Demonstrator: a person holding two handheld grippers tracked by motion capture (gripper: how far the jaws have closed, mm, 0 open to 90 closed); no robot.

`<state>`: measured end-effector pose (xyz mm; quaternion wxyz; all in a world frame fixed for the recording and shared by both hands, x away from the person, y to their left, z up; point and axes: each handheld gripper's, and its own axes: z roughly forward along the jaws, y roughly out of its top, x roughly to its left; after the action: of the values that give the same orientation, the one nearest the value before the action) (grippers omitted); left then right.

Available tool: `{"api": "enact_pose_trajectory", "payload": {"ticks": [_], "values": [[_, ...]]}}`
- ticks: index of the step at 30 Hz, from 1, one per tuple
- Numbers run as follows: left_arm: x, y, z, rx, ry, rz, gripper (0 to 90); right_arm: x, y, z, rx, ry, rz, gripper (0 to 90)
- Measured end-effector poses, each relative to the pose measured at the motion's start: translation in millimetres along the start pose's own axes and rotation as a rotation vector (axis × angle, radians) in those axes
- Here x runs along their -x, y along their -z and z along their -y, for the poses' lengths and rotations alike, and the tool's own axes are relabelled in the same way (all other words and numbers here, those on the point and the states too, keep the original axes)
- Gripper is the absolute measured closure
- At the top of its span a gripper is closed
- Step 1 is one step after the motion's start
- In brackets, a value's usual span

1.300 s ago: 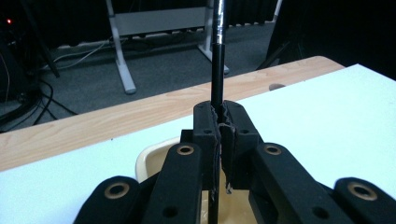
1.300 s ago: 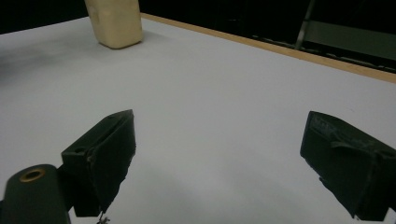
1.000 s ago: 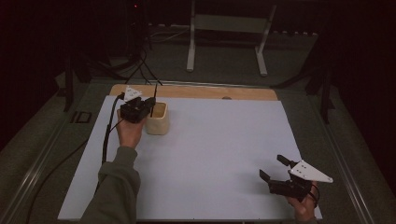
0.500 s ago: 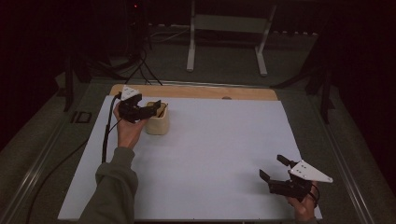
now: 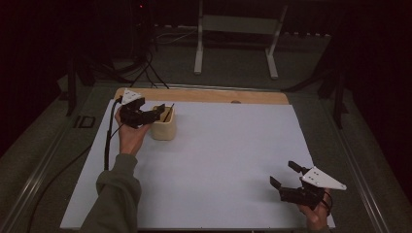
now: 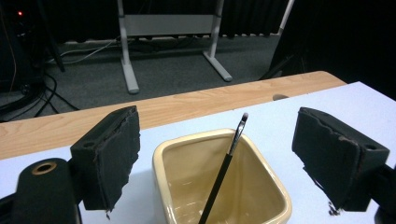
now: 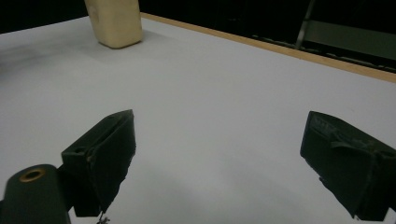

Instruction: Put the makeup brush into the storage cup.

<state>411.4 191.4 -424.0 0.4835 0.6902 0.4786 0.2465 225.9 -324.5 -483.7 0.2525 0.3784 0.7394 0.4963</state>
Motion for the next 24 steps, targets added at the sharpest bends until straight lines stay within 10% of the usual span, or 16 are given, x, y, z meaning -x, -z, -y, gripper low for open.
{"api": "enact_pose_trajectory", "payload": {"ticks": [24], "values": [[1.6, 19.9, -3.2, -0.01, -0.031, 0.039, 16.6, -0.9, -0.2, -0.3, -0.002, 0.004, -0.002, 10.2]]}}
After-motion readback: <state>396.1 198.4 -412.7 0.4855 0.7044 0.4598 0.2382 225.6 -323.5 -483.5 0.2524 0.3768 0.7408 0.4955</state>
